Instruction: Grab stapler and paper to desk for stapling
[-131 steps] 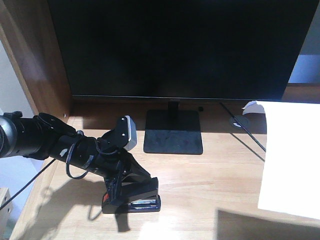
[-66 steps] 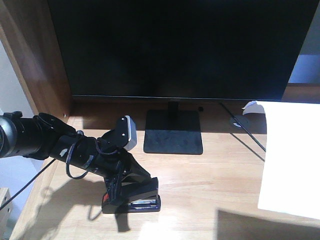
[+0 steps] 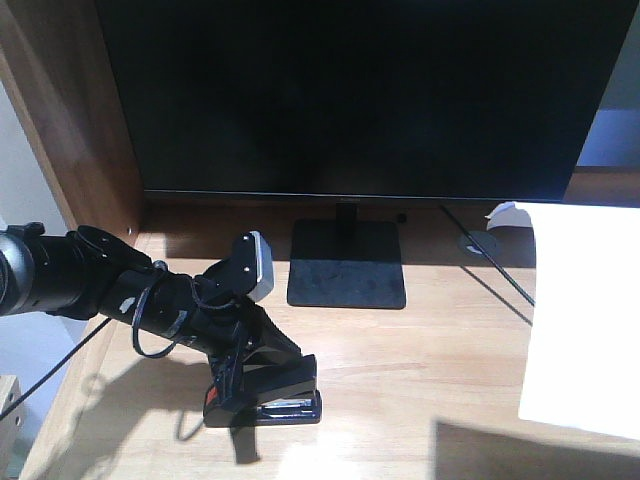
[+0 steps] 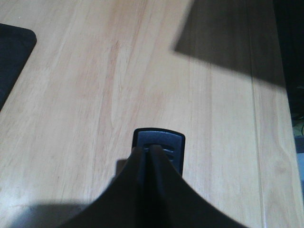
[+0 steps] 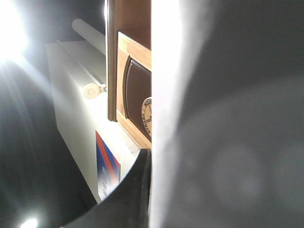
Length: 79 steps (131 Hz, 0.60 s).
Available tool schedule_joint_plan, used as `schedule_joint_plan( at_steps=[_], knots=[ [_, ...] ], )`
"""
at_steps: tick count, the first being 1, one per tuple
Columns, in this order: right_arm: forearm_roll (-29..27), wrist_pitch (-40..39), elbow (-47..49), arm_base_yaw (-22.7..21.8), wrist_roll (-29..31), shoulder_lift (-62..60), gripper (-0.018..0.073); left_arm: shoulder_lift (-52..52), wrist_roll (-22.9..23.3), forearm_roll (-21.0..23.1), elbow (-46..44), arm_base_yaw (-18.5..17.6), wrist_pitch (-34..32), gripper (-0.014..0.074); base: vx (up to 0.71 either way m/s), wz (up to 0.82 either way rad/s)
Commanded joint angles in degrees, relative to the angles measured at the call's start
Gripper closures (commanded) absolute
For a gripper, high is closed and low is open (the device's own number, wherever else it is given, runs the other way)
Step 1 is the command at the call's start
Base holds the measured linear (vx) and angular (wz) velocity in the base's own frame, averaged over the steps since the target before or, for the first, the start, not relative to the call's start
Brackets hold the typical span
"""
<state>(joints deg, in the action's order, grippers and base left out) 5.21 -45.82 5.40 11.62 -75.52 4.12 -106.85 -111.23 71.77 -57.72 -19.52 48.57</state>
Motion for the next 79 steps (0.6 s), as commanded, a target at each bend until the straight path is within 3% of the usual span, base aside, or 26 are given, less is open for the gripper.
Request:
schedule_joint_plan(
  at_steps=[1, 31, 79],
  knots=[
    [0.12, -4.22, 1.41, -0.26, 0.61, 0.75, 0.0566, 2.26, -0.27, 2.77, -1.33, -0.42, 1.78, 0.0603, 0.0, 0.0],
    [-3.1, -2.84, 1.41, -0.26, 1.05, 0.75, 0.0566, 2.26, -0.27, 2.77, -1.33, -0.42, 1.78, 0.0603, 0.0, 0.0],
    [-3.24, -2.29, 7.56, -0.26, 8.38, 11.37, 0.0566, 2.26, -0.27, 2.77, -1.33, -0.42, 1.78, 0.0603, 0.0, 0.0]
  ],
)
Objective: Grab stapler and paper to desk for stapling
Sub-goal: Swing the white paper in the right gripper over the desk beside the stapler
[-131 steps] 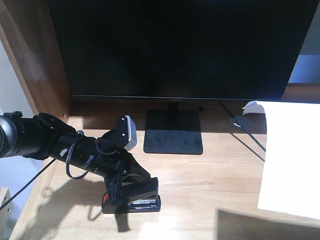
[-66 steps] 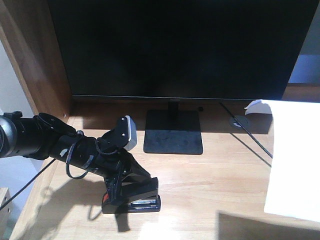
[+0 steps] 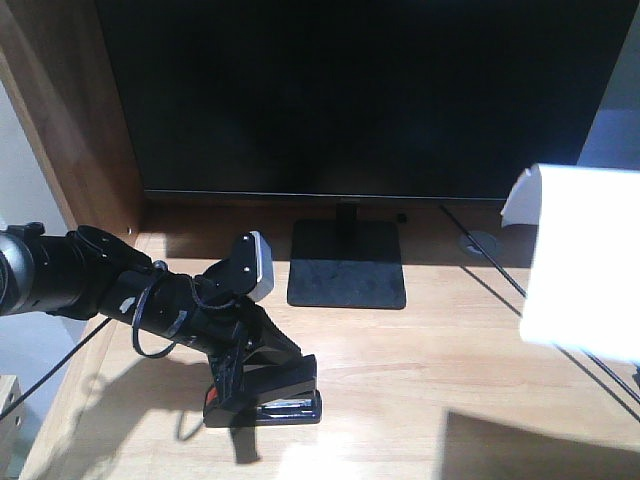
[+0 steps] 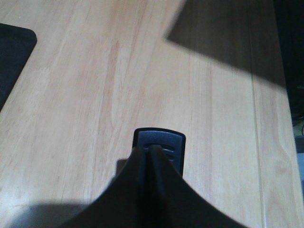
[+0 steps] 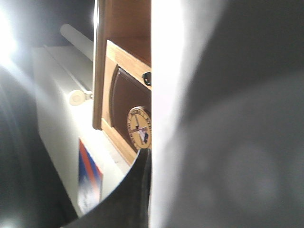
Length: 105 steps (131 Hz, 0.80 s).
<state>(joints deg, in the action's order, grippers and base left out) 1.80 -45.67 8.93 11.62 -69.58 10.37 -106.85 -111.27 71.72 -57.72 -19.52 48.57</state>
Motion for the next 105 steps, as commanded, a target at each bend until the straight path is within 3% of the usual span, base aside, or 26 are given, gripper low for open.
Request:
schedule_joint_plan(
  at_steps=[1, 36, 78, 91, 105],
  knots=[
    [0.23, -2.44, 4.36, -0.26, 2.52, 5.52, 0.0565, 2.26, -0.23, 2.83, -1.33, -0.42, 1.78, 0.0603, 0.0, 0.0],
    [0.1, -11.2, 7.68, -0.26, 2.21, 20.82, 0.0563, 2.26, -0.23, 2.83, -1.33, -0.42, 1.78, 0.0603, 0.0, 0.0],
    [-0.68, -22.05, 7.68, -0.63, -2.82, 37.2, 0.0562, 2.26, -0.23, 2.83, -1.33, -0.42, 1.78, 0.0603, 0.0, 0.0],
    [0.55, -25.25, 7.68, -2.99, -6.93, 41.84, 0.0562, 2.26, -0.23, 2.83, -1.33, -0.42, 1.78, 0.0603, 0.0, 0.0],
    [6.36, -30.14, 7.68, -8.8, -13.76, 47.29, 0.0562, 2.26, -0.23, 2.83, -1.33, -0.42, 1.78, 0.0603, 0.0, 0.0]
  ],
)
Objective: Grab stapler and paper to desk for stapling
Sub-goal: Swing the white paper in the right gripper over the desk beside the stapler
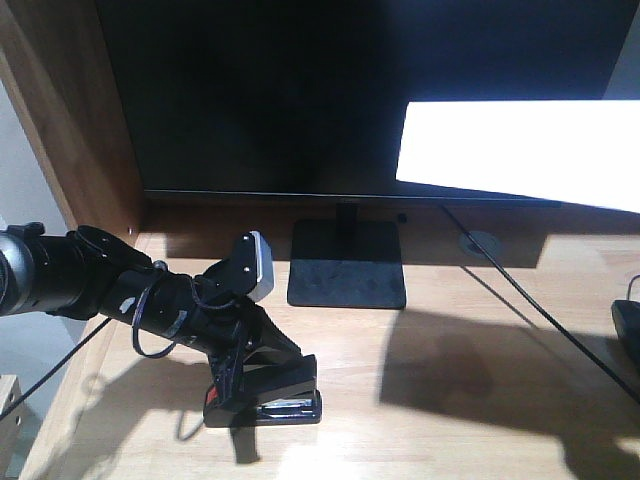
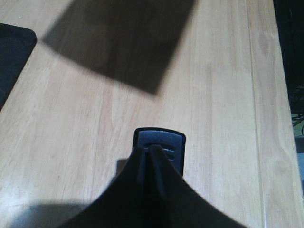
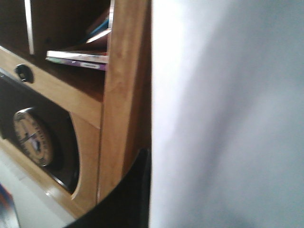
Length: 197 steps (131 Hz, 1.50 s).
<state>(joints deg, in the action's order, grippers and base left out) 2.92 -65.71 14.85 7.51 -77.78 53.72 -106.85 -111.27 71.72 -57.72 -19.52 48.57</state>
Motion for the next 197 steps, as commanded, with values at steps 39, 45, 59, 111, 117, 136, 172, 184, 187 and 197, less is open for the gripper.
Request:
schedule_joint_plan(
  at_steps=[39, 45, 59, 111, 117, 136, 172, 184, 187, 197],
  knots=[
    [40.75, -11.44, 8.4, -25.34, -21.53, 14.47, 0.0562, 2.26, -0.23, 2.83, -1.33, -0.42, 1.78, 0.0603, 0.0, 0.0],
    [46.22, -11.44, 9.9, -27.58, -24.36, 15.64, 0.0562, 2.26, -0.23, 2.83, -1.33, -0.42, 1.78, 0.0603, 0.0, 0.0],
    [56.23, -11.44, 13.42, -31.0, -29.89, 18.0, 0.0562, 2.26, -0.23, 2.83, -1.33, -0.42, 1.78, 0.0603, 0.0, 0.0],
    [91.41, -11.44, 20.96, -32.05, -37.77, 24.58, 0.0562, 2.26, -0.23, 2.83, -1.33, -0.42, 1.78, 0.0603, 0.0, 0.0],
    [93.72, -11.44, 20.96, -32.05, -38.65, 24.85, 0.0562, 2.26, -0.23, 2.83, -1.33, -0.42, 1.78, 0.0603, 0.0, 0.0],
    [98.95, -11.44, 20.96, -32.05, -39.84, 25.11, 0.0562, 2.26, -0.23, 2.83, -1.33, -0.42, 1.78, 0.0603, 0.0, 0.0],
    [100.08, -11.44, 20.89, -23.54, -41.02, 25.11, 0.0562, 2.26, -0.23, 2.83, -1.33, -0.42, 1.78, 0.0603, 0.0, 0.0],
    [100.08, -11.44, 20.89, -19.87, -41.02, 25.11, 0.0562, 2.26, -0.23, 2.83, -1.33, -0.42, 1.78, 0.0603, 0.0, 0.0],
    [100.08, -11.44, 20.89, -18.91, -41.02, 25.11, 0.0562, 2.26, -0.23, 2.83, -1.33, -0.42, 1.78, 0.0603, 0.0, 0.0],
    [100.08, -11.33, 20.89, -18.21, -41.02, 25.11, 0.0562, 2.26, -0.23, 2.83, -1.33, -0.42, 1.78, 0.0603, 0.0, 0.0]
  ],
)
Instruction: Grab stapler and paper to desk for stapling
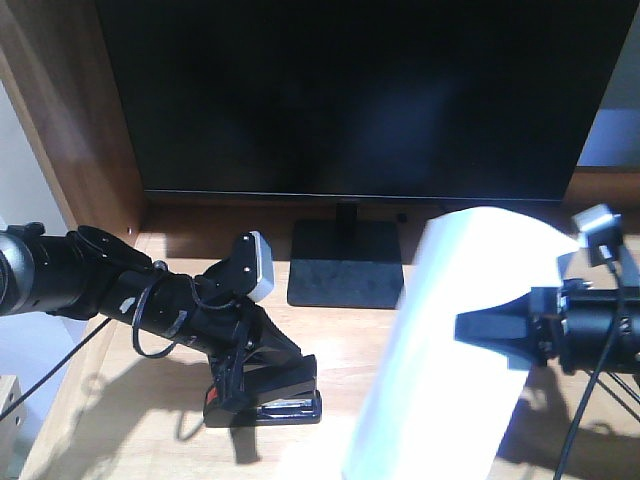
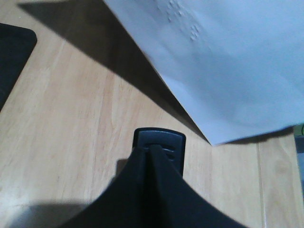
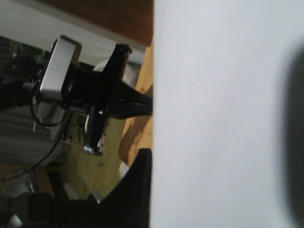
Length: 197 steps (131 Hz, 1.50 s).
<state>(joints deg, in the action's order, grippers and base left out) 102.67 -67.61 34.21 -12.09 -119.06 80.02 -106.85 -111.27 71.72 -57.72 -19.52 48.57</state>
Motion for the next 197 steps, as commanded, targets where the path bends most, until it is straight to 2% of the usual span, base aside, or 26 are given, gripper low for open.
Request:
schedule_joint_plan(
  at_steps=[1, 39, 70, 101, 115, 131, 149, 165, 184, 197],
  knots=[
    [0.33, -9.43, 1.53, 1.39, 0.26, -1.19, 0.0562, 2.26, -0.23, 2.83, -1.33, -0.42, 1.78, 0.0603, 0.0, 0.0],
    [0.33, -4.58, 1.53, 1.26, 1.5, 1.42, 0.0562, 2.26, -0.23, 2.83, -1.33, -0.42, 1.78, 0.0603, 0.0, 0.0],
    [0.33, -2.43, 1.53, 1.26, 8.6, 9.64, 0.0562, 2.26, -0.23, 2.83, -1.33, -0.42, 1.78, 0.0603, 0.0, 0.0],
    [0.33, -2.04, 1.53, 1.26, 11.55, 13.83, 0.0562, 2.26, -0.23, 2.83, -1.33, -0.42, 1.78, 0.0603, 0.0, 0.0],
    [0.33, -3.16, 1.53, 1.26, 13.05, 14.05, 0.0562, 2.26, -0.23, 2.83, -1.33, -0.42, 1.78, 0.0603, 0.0, 0.0],
    [-1.0, -9.64, 1.53, 1.26, 14.45, 14.05, 0.0562, 2.26, -0.23, 2.83, -1.33, -0.42, 1.78, 0.0603, 0.0, 0.0],
    [-2.43, -9.54, 1.53, 1.38, 11.41, 11.49, 0.0562, 2.26, -0.23, 2.83, -1.33, -0.42, 1.78, 0.0603, 0.0, 0.0],
    [-5.89, -9.54, 1.53, 1.38, 9.23, 7.69, 0.0562, 2.26, -0.23, 2.83, -1.33, -0.42, 1.78, 0.0603, 0.0, 0.0],
    [-9.08, -9.54, 1.53, 1.56, 1.75, 3.7, 0.0562, 2.26, -0.23, 2.83, -1.33, -0.42, 1.78, 0.0603, 0.0, 0.0],
    [-10.25, -9.54, 1.53, 3.19, -0.72, 2.19, 0.0562, 2.26, -0.23, 2.83, -1.33, -0.42, 1.78, 0.0603, 0.0, 0.0]
  ],
)
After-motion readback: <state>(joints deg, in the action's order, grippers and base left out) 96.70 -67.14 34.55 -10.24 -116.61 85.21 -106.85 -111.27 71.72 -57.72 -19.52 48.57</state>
